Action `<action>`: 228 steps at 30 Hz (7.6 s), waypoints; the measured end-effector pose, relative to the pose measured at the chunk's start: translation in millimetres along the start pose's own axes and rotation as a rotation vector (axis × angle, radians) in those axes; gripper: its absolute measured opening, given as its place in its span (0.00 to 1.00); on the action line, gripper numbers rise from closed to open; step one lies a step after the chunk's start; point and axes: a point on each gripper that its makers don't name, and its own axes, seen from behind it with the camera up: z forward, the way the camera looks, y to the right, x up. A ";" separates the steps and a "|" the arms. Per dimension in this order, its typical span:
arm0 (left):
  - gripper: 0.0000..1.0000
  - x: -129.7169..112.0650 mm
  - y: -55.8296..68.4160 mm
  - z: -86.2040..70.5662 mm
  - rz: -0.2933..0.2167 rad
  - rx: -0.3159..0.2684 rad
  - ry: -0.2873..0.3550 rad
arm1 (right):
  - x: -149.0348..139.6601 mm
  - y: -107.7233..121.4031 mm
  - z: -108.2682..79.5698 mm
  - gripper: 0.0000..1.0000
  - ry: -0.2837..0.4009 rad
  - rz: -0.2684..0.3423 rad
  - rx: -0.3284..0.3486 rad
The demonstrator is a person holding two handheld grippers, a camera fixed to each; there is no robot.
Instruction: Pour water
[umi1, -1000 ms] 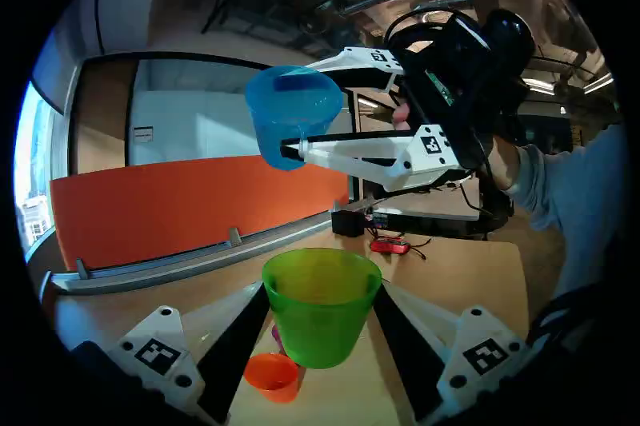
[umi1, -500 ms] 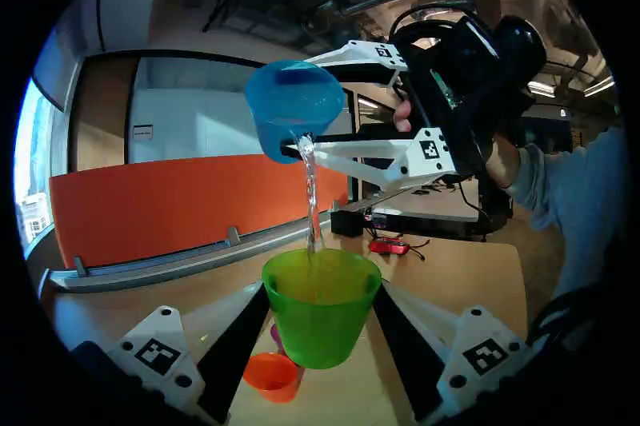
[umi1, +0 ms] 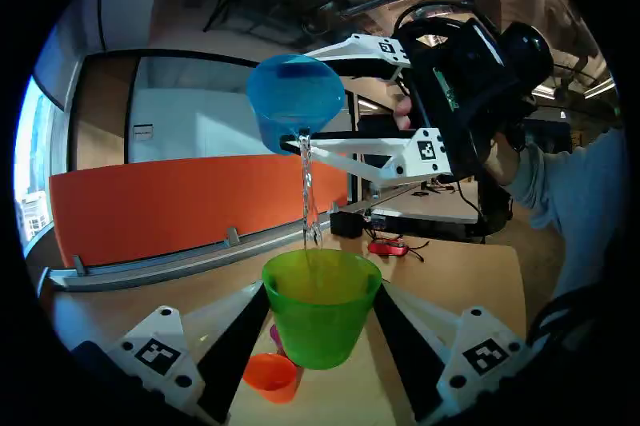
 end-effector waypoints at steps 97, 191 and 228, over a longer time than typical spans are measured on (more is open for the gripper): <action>0.86 14.1 -10.2 -6.2 -0.015 0.018 0.031 | 26.4 -0.3 7.4 0.90 0.017 -0.163 -0.044; 0.86 -3.2 -105.7 -52.7 0.011 0.220 -0.056 | -54.3 -80.4 -47.9 0.90 -0.101 1.175 0.036; 0.87 -126.1 -132.7 -37.3 0.052 0.186 -0.420 | -103.1 -217.3 -64.5 0.91 -0.269 1.140 0.321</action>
